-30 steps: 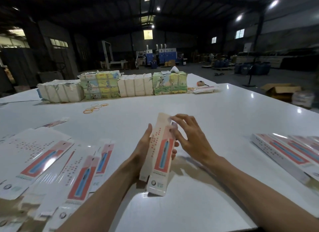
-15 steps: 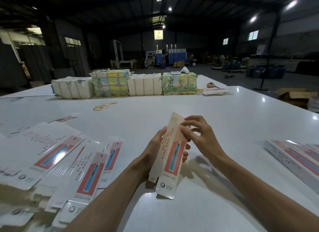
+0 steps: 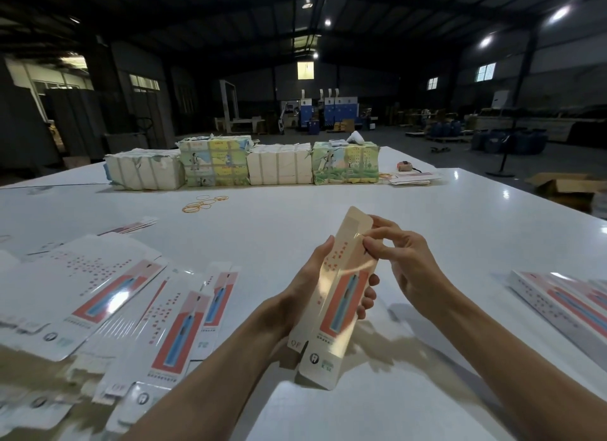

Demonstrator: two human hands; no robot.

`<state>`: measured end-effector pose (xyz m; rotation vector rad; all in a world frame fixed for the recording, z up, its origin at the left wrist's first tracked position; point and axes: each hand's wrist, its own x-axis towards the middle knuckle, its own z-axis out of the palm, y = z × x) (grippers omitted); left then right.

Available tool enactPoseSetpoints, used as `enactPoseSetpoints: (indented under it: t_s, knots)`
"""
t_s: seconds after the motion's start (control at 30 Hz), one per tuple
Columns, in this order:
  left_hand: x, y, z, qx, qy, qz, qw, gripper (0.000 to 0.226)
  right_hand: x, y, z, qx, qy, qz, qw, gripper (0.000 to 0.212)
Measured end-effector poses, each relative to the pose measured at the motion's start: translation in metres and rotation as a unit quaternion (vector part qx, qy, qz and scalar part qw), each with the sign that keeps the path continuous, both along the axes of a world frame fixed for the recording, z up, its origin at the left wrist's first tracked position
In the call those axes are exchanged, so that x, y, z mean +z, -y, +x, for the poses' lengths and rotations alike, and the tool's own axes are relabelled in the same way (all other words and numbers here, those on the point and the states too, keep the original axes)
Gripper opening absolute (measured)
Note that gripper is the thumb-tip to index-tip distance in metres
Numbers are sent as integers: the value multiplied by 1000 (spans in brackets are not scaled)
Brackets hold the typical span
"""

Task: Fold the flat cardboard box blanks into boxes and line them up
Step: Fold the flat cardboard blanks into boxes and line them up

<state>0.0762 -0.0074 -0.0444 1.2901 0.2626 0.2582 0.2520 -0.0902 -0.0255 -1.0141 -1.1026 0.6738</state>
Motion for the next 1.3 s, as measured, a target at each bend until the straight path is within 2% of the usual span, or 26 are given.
enactPoseSetpoints:
  t_s: [0.3,0.4,0.53,0.6,0.73,0.87,0.97,1.1,1.2,1.3]
  knots:
    - [0,-3,-2,-19,38,-5,999,76,5,6,1,82,-7,22,996,18]
    - [1,-2,-2,-30,38,-10,999,79,6,8,1,68,9,21,997,21]
    - [-2,-3,-5,-23,10,-33,999,88,8,8,-5,-38,177,9,983,19]
    - [-3,-2,-6,-13,4,-33,999,87,7,7,-3,-52,205,-1,977,17]
    - [1,5,-1,-1,-2,-7,1000,78,7,9,-1,-11,121,8,993,23]
    - [0,11,9,19,-13,-25,999,71,9,9,-6,33,51,28,998,23]
    - [-6,4,5,32,11,-66,997,70,1,4,-10,4,65,21,998,18]
    - [-9,-5,1,65,71,-150,984,72,-15,-2,-20,32,58,-11,998,56]
    - [-9,-5,1,81,75,-150,983,74,-24,-4,-25,31,75,6,997,60]
    - [-15,1,-1,98,53,-98,989,81,-27,-4,-26,24,73,21,997,58]
